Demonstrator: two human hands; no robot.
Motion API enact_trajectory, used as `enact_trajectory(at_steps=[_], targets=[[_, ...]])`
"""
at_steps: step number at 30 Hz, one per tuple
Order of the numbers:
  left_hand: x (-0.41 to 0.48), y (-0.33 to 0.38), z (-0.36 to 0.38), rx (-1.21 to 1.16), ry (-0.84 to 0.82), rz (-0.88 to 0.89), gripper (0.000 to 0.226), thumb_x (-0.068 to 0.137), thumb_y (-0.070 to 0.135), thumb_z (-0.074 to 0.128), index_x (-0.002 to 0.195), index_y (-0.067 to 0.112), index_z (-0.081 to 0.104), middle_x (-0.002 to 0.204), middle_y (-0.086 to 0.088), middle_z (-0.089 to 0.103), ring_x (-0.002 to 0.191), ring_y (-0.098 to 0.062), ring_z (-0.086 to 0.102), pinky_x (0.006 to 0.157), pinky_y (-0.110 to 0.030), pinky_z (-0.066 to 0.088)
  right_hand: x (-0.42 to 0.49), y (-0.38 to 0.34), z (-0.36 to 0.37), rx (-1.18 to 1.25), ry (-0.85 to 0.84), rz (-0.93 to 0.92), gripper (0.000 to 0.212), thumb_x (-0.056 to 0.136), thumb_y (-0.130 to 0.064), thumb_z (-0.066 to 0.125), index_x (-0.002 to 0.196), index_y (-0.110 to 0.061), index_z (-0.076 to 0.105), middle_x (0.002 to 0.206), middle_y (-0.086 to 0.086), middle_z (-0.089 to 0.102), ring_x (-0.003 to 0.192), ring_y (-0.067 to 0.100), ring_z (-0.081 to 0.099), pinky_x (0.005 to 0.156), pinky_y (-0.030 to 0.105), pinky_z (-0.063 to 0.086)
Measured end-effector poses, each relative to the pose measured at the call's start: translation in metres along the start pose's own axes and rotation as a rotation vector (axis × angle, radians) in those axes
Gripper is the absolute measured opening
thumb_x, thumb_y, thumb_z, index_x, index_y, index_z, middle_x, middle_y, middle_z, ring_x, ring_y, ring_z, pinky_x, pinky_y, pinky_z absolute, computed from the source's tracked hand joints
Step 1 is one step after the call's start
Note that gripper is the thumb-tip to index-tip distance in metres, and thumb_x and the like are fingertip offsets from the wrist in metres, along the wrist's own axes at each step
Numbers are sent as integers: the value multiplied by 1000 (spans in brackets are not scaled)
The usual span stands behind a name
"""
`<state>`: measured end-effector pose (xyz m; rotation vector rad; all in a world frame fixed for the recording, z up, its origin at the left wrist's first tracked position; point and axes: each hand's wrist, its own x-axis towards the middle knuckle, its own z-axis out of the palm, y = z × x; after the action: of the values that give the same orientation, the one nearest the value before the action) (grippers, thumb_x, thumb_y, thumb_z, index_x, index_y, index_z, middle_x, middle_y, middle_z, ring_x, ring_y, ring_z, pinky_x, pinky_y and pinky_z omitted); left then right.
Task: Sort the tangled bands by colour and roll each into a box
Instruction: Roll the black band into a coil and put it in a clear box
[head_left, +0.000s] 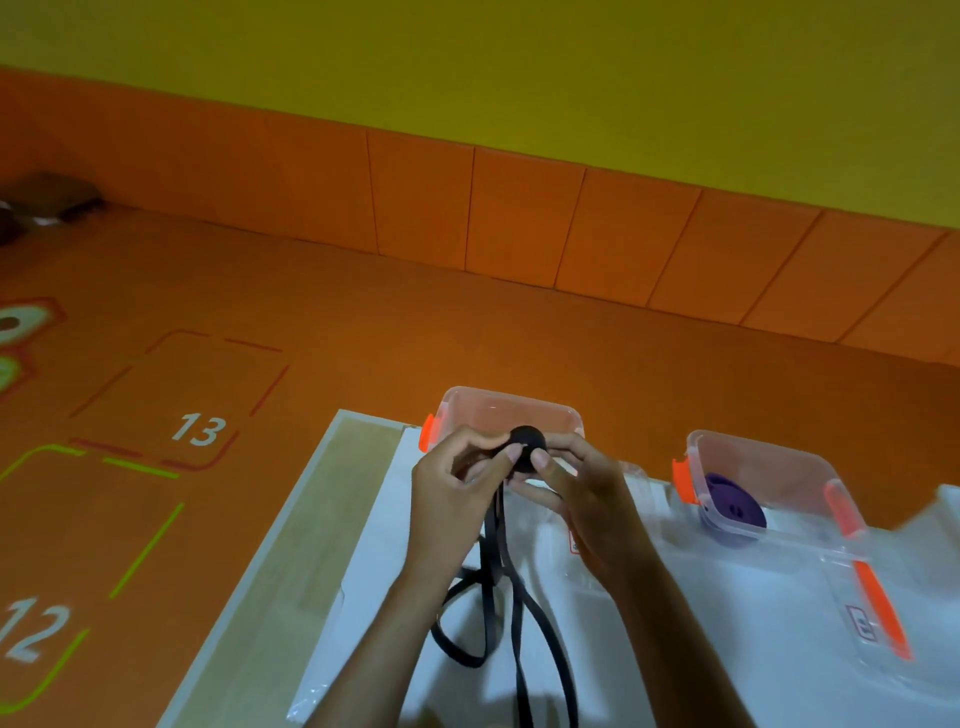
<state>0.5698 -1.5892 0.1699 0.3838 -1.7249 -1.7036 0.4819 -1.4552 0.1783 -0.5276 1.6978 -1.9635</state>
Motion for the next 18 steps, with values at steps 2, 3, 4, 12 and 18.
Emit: enact_trajectory(at_steps=[2, 3, 4, 12, 18], targets=[[5, -3, -7, -24, -89, -25, 22, 92, 13, 82, 103, 32, 82, 102, 8, 81, 100, -14, 76, 87, -23, 60, -2, 0, 1, 54, -9, -6, 18, 105, -5, 62, 120, 2, 67, 118, 21, 74, 110, 39, 75, 94, 49, 62], [8, -3, -11, -19, -148, -40, 26, 92, 13, 81, 109, 32, 83, 106, 6, 80, 104, -17, 76, 91, -26, 60, -3, 1, 1, 88, -22, -17, 22, 104, -7, 62, 125, 2, 64, 122, 23, 73, 113, 40, 73, 95, 51, 62], [11, -3, -14, 1, -197, -49, 30, 93, 12, 80, 114, 33, 82, 108, 5, 79, 105, -18, 74, 91, -27, 59, -5, 0, 0, 113, -38, -27, 27, 103, -9, 64, 128, 1, 62, 125, 24, 72, 115, 41, 72, 96, 52, 61], [19, 8, -20, 62, -190, 25, 29, 94, 15, 79, 117, 32, 79, 111, 11, 78, 109, -15, 73, 93, -25, 58, 8, -11, 5, -87, 73, -15, 14, 99, -24, 71, 109, -15, 76, 110, 15, 77, 94, 26, 79, 70, 31, 64], [28, 16, -21, -32, -136, -3, 14, 91, 9, 81, 103, 16, 78, 104, 6, 79, 100, -9, 75, 84, -18, 56, 4, -13, 16, 112, 70, -58, 34, 99, -22, 66, 121, 4, 64, 116, 18, 76, 106, 37, 77, 91, 44, 64]])
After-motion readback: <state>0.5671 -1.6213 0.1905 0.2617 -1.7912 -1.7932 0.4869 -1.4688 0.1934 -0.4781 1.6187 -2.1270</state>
